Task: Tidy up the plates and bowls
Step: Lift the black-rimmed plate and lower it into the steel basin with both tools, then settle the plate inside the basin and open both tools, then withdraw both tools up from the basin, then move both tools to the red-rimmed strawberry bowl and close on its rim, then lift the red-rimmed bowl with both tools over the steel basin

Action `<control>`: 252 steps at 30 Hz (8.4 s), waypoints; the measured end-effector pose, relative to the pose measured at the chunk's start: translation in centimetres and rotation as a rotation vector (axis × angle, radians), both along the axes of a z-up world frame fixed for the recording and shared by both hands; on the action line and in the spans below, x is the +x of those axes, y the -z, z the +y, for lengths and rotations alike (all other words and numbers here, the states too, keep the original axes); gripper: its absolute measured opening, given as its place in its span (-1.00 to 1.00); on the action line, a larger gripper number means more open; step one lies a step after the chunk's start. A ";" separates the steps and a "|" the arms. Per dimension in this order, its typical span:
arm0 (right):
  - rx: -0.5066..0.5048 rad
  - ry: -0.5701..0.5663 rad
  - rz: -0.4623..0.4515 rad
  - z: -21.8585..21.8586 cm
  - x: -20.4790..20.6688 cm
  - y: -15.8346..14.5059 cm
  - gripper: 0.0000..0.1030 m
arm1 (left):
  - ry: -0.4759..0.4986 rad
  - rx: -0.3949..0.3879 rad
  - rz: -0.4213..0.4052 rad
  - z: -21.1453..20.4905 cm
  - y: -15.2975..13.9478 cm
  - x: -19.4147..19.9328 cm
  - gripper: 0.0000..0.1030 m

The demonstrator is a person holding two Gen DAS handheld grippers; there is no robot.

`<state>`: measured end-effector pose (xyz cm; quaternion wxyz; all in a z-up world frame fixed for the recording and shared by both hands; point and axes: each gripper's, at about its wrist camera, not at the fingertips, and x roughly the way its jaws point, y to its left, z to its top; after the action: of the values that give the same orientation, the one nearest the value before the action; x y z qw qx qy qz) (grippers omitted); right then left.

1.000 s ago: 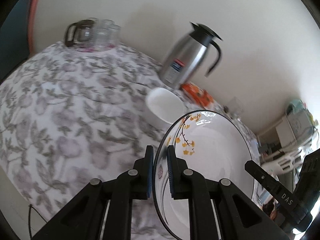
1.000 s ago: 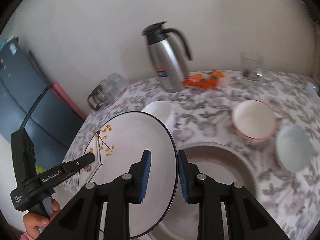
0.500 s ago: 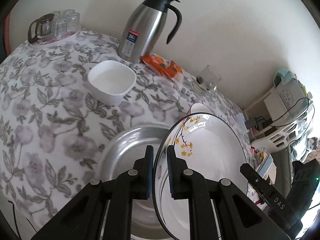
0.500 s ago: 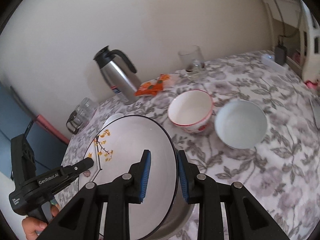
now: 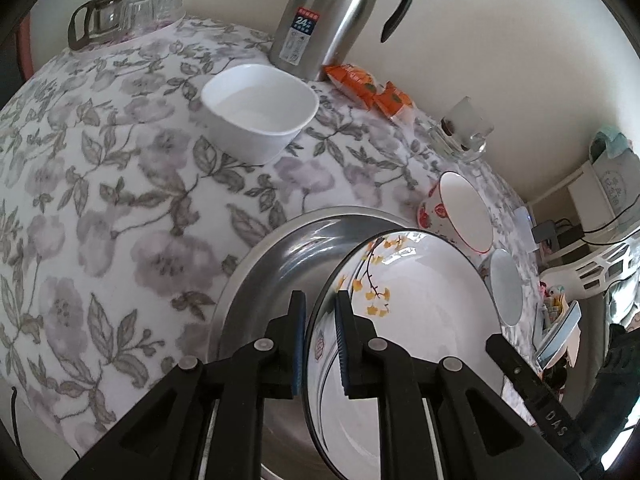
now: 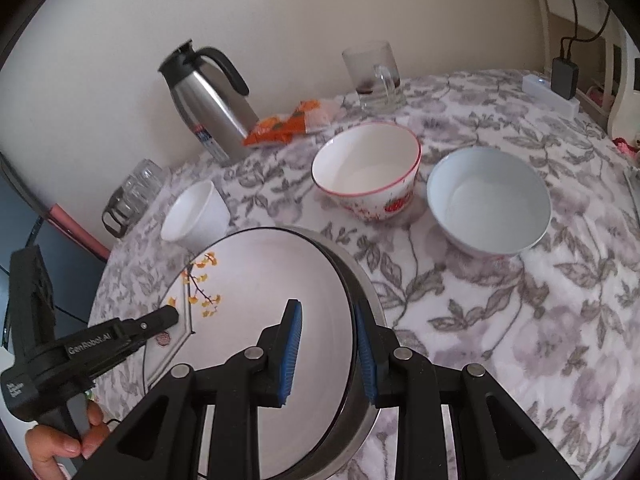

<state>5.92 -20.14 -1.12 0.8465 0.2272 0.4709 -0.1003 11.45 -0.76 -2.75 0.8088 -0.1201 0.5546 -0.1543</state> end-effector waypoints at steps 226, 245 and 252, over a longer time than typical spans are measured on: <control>-0.137 0.062 0.035 -8.6 9.4 -2.4 -0.76 | 0.301 0.010 -0.212 -15.8 -3.9 5.4 -0.71; -0.130 0.020 -0.008 -3.8 3.0 -5.7 -0.75 | 0.268 0.030 -0.321 -11.2 -7.1 -2.2 -0.71; -0.129 0.001 -0.021 -1.0 1.6 -5.8 -0.75 | 0.225 -0.005 -0.317 -8.1 -7.2 -3.8 -0.71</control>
<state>7.48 -21.12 4.66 0.8643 0.1733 0.4544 -0.1282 7.62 -8.86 4.41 0.8635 -0.0338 0.4296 -0.2621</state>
